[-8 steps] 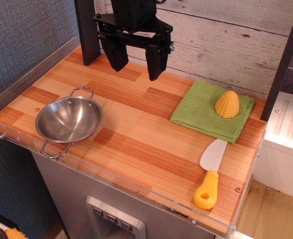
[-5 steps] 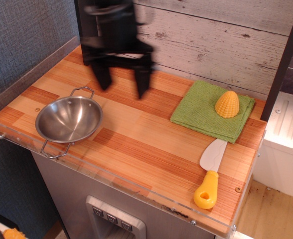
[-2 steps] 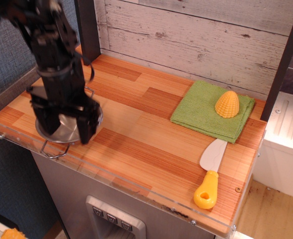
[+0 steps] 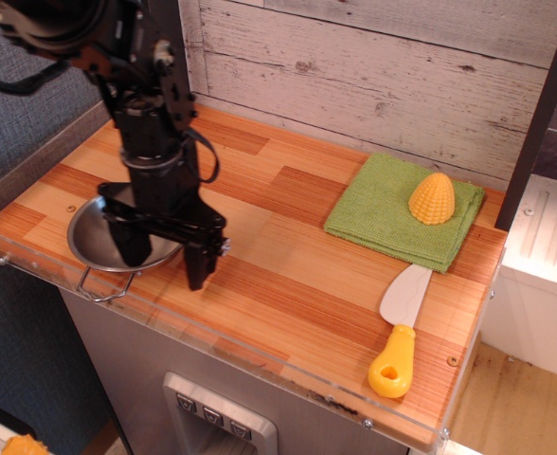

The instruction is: Move the pot from downward to upward direction on the table

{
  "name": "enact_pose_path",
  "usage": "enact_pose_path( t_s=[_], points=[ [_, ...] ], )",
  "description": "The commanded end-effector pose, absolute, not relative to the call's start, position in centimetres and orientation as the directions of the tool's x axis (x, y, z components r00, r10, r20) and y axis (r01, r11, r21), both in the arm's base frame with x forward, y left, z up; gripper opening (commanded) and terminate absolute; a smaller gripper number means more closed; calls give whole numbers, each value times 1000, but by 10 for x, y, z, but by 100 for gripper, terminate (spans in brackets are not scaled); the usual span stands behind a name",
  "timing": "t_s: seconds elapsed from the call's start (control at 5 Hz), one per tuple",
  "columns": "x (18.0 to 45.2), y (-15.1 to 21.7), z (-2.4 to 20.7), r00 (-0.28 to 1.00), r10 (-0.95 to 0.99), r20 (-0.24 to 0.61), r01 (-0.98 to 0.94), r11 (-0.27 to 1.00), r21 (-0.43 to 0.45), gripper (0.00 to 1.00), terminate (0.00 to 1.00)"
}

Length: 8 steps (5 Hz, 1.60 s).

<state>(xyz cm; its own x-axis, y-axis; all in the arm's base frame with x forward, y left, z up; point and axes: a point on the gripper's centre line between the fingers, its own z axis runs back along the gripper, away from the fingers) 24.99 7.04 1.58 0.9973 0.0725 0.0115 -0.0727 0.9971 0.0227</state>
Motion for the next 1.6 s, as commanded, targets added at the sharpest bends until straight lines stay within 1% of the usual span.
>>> enact_pose_path(
  t_s=[0.0, 0.2, 0.4, 0.6, 0.8, 1.0, 1.2, 1.4],
  points=[
    [260, 71, 18, 998, 58, 38, -59, 997, 40, 0, 0],
    [258, 73, 19, 998, 52, 32, -53, 998, 39, 0, 0],
    [254, 71, 29, 997, 31, 64, -33, 999, 25, 0, 0],
    [251, 67, 52, 991, 7, 131, -10, 1000, 21, 0, 0],
    [249, 62, 81, 981, 0, 193, -5, 1000, 23, 0, 0],
    [262, 68, 106, 971, 48, 236, -49, 999, -3, 0, 0],
    [294, 89, 107, 963, 112, 247, -114, 993, -5, 0, 0],
    [323, 104, 95, 958, 153, 244, -159, 987, 5, 0, 0]
  ],
)
